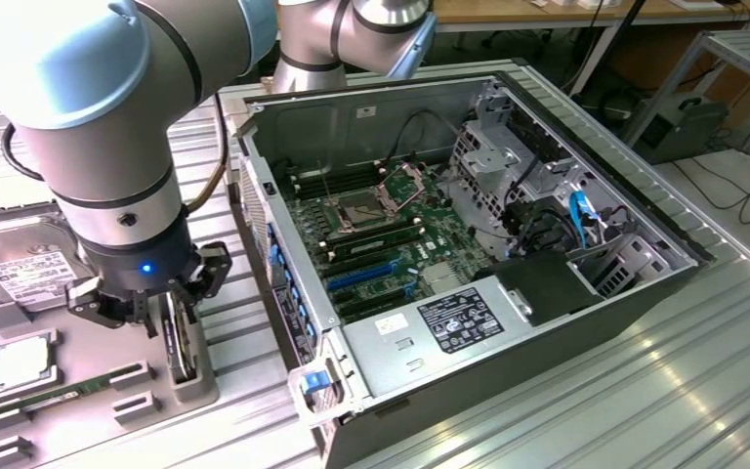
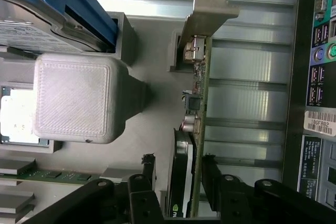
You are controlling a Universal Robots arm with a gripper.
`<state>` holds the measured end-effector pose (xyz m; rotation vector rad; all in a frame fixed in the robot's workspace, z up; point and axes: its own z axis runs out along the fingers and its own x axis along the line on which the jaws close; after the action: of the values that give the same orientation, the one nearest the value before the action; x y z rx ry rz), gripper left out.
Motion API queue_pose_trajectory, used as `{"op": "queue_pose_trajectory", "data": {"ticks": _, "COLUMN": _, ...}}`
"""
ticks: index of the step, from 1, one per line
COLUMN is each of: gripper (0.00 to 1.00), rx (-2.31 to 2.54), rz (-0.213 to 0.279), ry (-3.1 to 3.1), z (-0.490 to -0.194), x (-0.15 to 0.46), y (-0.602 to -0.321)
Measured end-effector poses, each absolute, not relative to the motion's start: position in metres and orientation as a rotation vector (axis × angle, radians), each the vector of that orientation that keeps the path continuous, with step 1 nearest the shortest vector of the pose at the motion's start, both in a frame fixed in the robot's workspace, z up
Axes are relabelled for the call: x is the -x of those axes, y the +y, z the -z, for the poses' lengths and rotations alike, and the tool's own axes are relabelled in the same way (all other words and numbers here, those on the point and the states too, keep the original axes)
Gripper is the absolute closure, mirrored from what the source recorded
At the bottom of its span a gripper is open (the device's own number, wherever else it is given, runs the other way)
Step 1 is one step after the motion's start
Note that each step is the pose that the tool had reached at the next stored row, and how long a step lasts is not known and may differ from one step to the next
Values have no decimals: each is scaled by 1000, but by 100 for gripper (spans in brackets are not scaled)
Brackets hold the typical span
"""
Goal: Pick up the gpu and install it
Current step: 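Pick up the gpu and move the gpu toward the slot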
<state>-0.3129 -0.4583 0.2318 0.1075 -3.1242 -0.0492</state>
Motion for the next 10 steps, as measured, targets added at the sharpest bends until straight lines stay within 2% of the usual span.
{"op": "queue_pose_trajectory", "data": {"ticks": 1, "gripper": 53, "rx": -108, "rz": 49, "ry": -3124, "z": -232, "x": 313, "y": -458}}
{"op": "queue_pose_trajectory", "data": {"ticks": 2, "gripper": 60, "rx": -108, "rz": 49, "ry": -3124, "z": -232, "x": 313, "y": -459}}
{"op": "queue_pose_trajectory", "data": {"ticks": 8, "gripper": 62, "rx": -107, "rz": 49, "ry": -3124, "z": -232, "x": 313, "y": -460}}
{"op": "queue_pose_trajectory", "data": {"ticks": 9, "gripper": 69, "rx": -108, "rz": 49, "ry": -3124, "z": -232, "x": 313, "y": -460}}
{"op": "queue_pose_trajectory", "data": {"ticks": 10, "gripper": 69, "rx": -107, "rz": 49, "ry": -3124, "z": -232, "x": 313, "y": -460}}
